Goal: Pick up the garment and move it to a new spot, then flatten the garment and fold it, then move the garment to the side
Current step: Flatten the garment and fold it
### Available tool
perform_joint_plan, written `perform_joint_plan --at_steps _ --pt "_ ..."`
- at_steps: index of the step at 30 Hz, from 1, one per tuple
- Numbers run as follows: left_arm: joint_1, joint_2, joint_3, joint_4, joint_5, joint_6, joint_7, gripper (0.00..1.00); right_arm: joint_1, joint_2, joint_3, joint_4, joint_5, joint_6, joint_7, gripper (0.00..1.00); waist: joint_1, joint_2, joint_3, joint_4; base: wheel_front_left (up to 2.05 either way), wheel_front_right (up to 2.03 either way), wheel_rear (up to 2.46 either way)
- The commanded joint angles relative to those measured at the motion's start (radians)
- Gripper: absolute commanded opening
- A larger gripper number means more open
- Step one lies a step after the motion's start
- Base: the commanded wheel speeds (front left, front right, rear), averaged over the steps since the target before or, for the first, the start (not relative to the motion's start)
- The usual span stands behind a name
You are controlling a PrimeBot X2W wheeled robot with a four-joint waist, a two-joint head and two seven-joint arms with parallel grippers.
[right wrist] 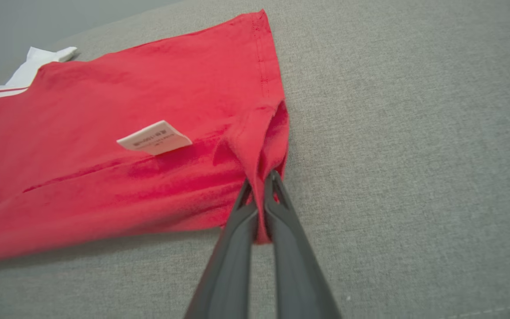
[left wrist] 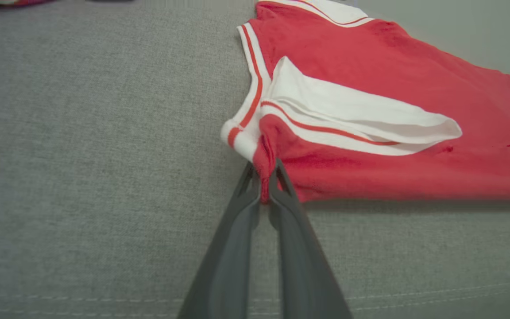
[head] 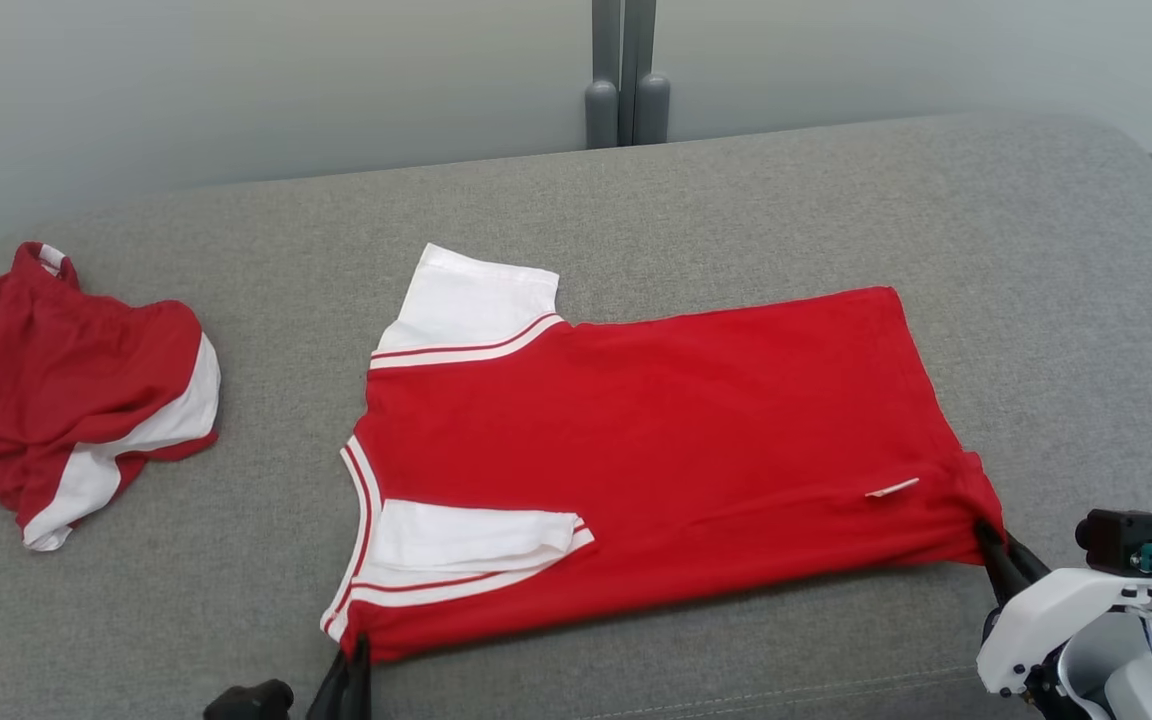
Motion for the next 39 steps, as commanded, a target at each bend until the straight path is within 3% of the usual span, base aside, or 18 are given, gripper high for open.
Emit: perform_joint_plan --at_steps 1,7,13,27,31,39 --pt "-0.028 0.006 0.013 -0.001 0.001 0.008 0.000 0.98 0.014 0.009 -0.013 -0.010 -0.012 -0.002 0.004 1.00 0.0000 0.0000 0.003 0.000 0.00 0.00 0.00" --pt "-0.029 0.005 0.033 -0.014 0.011 0.008 0.000 1.00 0.026 0.032 -0.051 -0.036 -0.046 -0.002 0.006 1.00 0.0000 0.0000 0.012 -0.004 0.00 0.00 0.00" --pt "-0.022 0.005 0.072 -0.102 0.033 0.013 0.000 1.00 0.025 0.048 -0.075 -0.103 -0.077 -0.002 -0.070 1.00 0.0000 0.0000 0.019 -0.005 0.00 0.00 0.00" --pt "0.003 0.005 0.142 -0.364 0.268 0.099 0.000 1.00 0.026 0.089 -0.033 -0.254 -0.156 -0.002 -0.217 1.00 0.0000 0.0000 0.030 0.026 0.00 0.00 0.00" --pt "0.002 0.005 0.151 -0.380 0.272 0.096 0.000 1.00 0.035 0.100 -0.024 -0.272 -0.172 -0.002 -0.221 1.00 0.0000 0.0000 0.036 0.029 0.00 0.00 0.00" --pt "-0.087 0.028 0.150 -0.375 0.294 0.048 0.000 1.00 0.002 0.111 -0.012 -0.279 -0.185 -0.002 -0.222 1.00 0.0000 0.0000 0.059 0.003 0.00 0.00 0.00"
